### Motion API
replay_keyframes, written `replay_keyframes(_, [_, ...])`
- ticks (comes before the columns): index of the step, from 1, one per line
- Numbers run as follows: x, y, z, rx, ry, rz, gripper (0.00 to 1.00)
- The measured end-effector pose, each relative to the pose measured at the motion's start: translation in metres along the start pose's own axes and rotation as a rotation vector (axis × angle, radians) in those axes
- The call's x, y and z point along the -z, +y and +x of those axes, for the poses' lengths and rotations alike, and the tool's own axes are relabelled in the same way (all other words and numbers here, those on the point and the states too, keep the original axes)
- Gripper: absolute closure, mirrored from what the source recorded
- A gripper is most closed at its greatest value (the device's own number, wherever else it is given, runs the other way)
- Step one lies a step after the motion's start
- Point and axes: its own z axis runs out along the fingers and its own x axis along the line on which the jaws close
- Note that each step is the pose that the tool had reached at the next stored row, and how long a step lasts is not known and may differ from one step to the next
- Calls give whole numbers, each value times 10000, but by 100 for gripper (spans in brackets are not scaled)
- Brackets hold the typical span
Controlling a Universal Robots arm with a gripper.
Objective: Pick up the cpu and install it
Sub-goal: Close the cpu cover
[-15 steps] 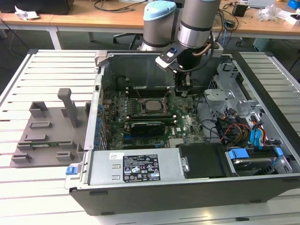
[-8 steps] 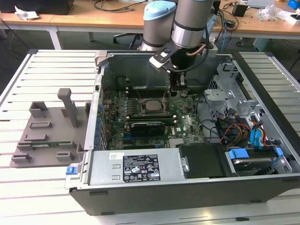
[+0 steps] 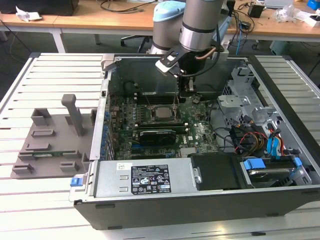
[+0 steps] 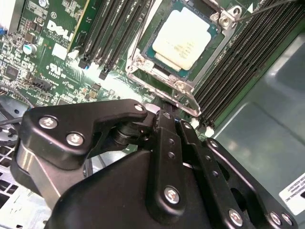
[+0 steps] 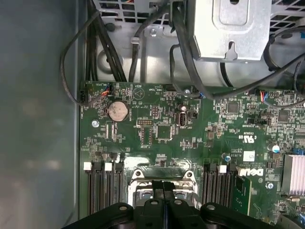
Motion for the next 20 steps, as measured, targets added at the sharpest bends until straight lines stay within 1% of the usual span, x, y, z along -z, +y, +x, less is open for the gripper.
replay_keyframes(2, [-2, -37, 1, 1, 0, 0, 89])
replay_keyframes(8, [-8, -105, 5, 0, 1, -1, 89])
replay_keyframes(9, [-24, -130, 6, 1, 0, 0, 89])
replay_keyframes(10, [-59, -161, 9, -1, -1, 0, 89])
replay_keyframes(12, [-101, -188, 12, 0, -1, 0, 89])
replay_keyframes(13, [-131, -221, 14, 2, -1, -1, 89])
replay_keyframes(15, [-167, -307, 19, 1, 0, -1, 89])
replay_keyframes(16, [-188, -363, 22, 0, -1, -2, 89])
replay_keyframes(17, [-204, -402, 25, 0, -1, -1, 89])
replay_keyframes(18, [-241, -459, 29, -1, 0, -2, 89])
replay_keyframes(20, [-279, -514, 32, 1, -1, -1, 89])
